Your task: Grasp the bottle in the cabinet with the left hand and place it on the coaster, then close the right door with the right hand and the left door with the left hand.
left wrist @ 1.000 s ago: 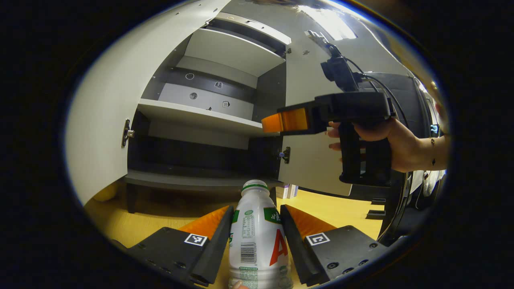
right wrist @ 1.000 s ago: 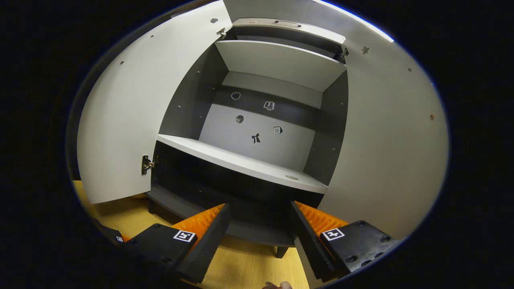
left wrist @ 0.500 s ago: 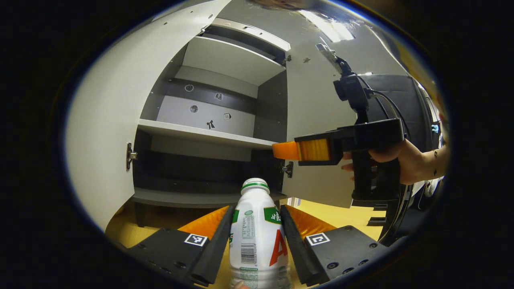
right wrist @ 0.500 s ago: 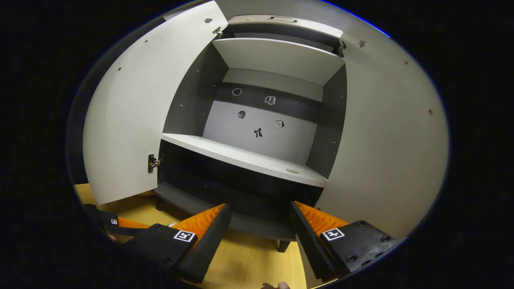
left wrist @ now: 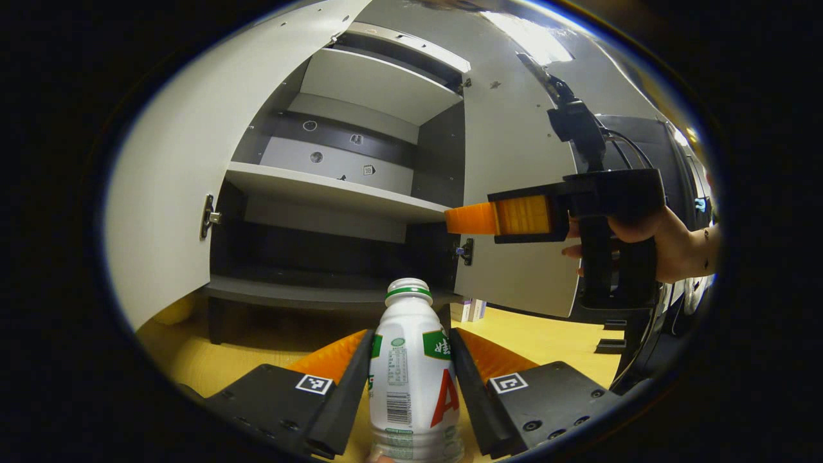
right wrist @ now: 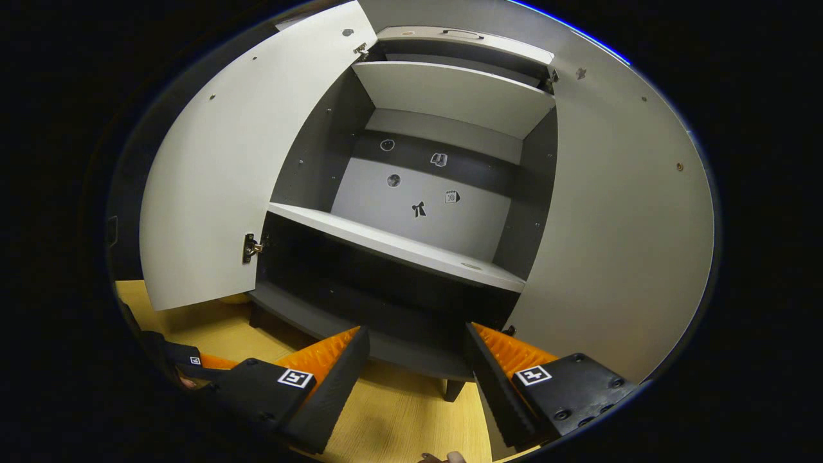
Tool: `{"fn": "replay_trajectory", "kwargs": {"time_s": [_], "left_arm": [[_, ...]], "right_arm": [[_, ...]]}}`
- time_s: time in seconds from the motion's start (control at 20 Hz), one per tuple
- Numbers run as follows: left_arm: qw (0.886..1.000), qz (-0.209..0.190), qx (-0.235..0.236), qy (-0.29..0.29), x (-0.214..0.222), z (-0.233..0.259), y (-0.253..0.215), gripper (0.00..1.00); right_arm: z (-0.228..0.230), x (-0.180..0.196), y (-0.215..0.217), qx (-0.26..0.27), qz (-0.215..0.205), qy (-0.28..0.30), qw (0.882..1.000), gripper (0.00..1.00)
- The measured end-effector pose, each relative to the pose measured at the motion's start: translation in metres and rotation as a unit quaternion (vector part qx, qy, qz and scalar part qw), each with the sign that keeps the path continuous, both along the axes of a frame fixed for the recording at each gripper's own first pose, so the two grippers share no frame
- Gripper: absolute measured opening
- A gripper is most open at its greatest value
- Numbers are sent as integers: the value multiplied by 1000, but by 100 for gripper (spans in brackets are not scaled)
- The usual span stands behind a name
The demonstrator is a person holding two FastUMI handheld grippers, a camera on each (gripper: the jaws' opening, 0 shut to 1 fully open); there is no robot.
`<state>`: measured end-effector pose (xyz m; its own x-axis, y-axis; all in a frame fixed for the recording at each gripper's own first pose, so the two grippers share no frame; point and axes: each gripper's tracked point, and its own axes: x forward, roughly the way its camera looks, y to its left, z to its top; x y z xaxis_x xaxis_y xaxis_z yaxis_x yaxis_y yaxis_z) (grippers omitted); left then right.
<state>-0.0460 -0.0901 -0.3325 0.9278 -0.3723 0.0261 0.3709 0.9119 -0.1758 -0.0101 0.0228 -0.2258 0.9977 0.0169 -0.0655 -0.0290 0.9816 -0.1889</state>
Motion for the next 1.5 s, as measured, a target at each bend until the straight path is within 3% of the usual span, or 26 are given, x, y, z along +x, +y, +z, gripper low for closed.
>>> {"fn": "replay_trajectory", "kwargs": {"time_s": [0.5,0.75,1.0,1.5], "left_arm": [[1000,4,-28,-4,26,-5,3,74],[1000,-11,0,-14,18,-4,1,74],[1000,-7,5,17,13,-3,2,76],[996,10,32,87,-29,0,24,75]], "right_arm": [[1,2,-20,-21,-8,-21,1000,98],[-1,-3,-34,1,-22,-33,999,98],[-7,-10,-30,-3,-12,-22,1000,98],[39,-13,-25,13,-1,-32,999,98]]}}
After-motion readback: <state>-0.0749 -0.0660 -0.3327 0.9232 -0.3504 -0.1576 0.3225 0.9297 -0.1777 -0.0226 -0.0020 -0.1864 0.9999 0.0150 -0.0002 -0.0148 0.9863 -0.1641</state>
